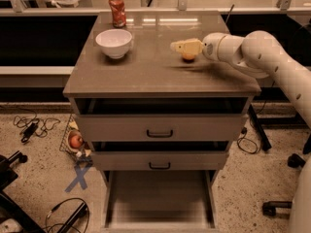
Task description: Place orange into bottom drawer
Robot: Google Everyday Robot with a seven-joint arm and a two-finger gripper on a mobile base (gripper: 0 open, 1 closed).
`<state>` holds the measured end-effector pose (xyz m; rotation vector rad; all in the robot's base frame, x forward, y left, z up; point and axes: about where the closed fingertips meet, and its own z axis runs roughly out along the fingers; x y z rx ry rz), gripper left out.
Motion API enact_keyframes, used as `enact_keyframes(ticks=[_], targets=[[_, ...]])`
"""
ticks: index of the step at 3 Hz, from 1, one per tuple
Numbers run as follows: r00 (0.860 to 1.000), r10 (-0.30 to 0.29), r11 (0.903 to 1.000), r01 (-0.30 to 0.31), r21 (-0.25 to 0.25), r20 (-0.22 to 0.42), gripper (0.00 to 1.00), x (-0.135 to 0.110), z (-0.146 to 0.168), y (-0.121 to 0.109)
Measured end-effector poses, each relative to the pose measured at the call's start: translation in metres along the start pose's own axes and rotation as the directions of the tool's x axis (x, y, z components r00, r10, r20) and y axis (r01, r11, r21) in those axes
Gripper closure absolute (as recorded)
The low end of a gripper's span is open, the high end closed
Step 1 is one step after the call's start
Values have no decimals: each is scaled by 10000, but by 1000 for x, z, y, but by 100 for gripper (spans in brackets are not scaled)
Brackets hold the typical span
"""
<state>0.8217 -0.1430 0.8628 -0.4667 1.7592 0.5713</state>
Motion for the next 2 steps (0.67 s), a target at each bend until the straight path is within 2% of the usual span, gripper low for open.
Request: enact_keyframes(ticks=[1, 2], targets=[[9988, -389, 9992, 389, 16, -293, 0, 10, 6, 4], [9965, -648, 9977, 656, 140, -534, 22, 28, 6, 8]])
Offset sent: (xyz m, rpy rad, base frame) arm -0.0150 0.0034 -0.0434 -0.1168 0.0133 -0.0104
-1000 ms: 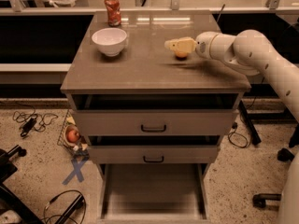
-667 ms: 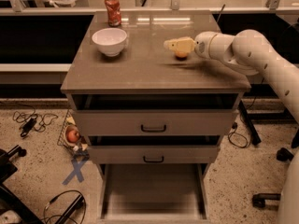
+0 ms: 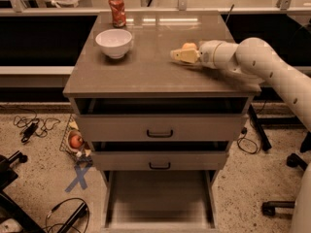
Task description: Place orange into bottom drawer
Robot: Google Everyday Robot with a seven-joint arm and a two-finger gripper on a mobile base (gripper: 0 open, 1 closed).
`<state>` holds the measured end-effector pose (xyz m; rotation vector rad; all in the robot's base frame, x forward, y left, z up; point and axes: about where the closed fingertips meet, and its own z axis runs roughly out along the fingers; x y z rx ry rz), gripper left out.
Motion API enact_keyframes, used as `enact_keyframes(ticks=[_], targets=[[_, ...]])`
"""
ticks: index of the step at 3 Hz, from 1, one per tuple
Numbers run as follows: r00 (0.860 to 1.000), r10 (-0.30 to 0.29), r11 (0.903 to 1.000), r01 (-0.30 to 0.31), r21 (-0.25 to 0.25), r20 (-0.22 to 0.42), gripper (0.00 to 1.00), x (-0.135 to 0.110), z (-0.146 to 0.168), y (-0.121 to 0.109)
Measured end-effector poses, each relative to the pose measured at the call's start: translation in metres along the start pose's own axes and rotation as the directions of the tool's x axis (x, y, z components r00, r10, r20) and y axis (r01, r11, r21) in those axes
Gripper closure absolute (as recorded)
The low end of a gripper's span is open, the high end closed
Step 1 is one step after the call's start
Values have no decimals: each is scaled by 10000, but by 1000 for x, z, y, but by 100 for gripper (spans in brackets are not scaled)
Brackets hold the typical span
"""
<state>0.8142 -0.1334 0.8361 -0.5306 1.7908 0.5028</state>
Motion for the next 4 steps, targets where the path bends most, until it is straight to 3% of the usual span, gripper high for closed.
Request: enact_keyframes(ticks=[1, 2, 3, 4], targets=[[9999, -112, 9999, 112, 57, -43, 44, 6, -1, 3], [9999, -102, 9999, 102, -4, -56, 76, 7, 3, 6], [9999, -100, 9999, 100, -36, -63, 98, 7, 4, 8], [9987, -502, 9987, 502, -20, -39, 100, -18, 10, 2]])
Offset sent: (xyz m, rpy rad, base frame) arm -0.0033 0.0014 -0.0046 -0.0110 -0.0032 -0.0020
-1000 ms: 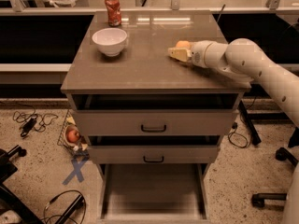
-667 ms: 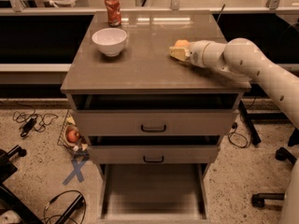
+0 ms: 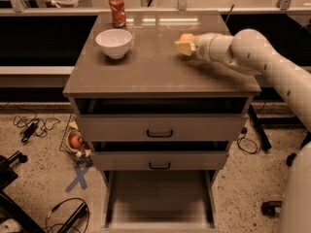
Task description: Place orange into bottom drawer
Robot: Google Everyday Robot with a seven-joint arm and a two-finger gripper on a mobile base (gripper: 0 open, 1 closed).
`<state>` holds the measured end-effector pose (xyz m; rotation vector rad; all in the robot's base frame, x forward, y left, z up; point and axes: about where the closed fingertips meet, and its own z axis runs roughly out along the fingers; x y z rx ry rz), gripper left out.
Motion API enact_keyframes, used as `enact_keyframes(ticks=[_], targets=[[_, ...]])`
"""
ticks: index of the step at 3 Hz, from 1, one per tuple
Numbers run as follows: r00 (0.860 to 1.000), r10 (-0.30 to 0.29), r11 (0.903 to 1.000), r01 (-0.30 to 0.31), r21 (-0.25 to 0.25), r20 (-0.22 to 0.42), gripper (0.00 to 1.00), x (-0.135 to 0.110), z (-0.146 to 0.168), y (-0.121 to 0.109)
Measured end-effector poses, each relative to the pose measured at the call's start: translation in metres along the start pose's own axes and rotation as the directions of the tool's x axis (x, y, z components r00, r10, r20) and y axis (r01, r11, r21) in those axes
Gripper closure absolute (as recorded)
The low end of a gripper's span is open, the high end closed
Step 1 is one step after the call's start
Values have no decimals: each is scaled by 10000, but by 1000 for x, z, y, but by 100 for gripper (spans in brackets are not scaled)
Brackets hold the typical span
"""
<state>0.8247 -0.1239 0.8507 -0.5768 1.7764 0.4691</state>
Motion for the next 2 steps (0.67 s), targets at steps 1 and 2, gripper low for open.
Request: enact_keyframes(ticks=[1, 2], targets=[[9976, -652, 9976, 646, 232, 231, 100, -52, -14, -13], [9931, -1086, 9940, 1078, 200, 442, 100, -84, -44, -10]])
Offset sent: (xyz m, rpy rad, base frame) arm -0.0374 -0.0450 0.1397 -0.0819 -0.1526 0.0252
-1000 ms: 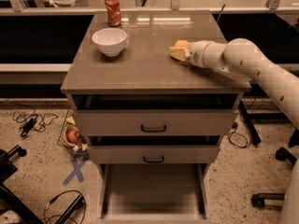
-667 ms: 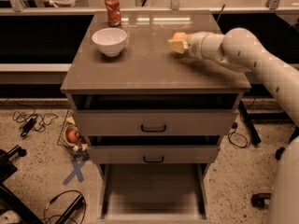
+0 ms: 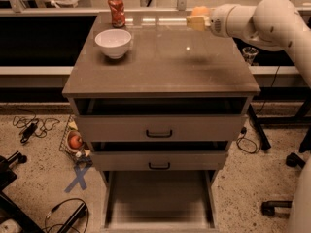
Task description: Place orange into bottom drawer
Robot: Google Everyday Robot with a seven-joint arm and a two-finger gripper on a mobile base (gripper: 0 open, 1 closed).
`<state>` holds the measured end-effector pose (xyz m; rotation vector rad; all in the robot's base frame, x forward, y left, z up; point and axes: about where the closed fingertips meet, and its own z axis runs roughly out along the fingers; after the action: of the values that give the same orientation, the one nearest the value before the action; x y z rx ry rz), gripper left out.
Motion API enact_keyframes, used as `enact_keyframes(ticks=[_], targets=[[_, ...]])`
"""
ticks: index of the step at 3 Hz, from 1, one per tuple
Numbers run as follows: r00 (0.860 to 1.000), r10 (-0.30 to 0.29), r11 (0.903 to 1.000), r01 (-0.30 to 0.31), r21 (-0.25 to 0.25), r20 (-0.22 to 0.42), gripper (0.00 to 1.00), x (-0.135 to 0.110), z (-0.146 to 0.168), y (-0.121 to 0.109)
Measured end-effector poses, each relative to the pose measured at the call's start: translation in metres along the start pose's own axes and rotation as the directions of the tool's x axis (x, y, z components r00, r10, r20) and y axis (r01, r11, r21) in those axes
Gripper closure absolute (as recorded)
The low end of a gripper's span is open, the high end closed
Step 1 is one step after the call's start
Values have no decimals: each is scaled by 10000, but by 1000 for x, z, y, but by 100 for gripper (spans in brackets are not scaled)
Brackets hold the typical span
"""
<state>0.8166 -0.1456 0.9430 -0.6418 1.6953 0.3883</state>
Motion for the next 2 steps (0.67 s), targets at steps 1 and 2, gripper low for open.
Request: enact_keyframes(ticks=[1, 2], targets=[[9988, -495, 9984, 497, -275, 60, 100, -12, -47, 18], [9964, -843, 9947, 844, -590, 53, 100, -4, -93, 50]])
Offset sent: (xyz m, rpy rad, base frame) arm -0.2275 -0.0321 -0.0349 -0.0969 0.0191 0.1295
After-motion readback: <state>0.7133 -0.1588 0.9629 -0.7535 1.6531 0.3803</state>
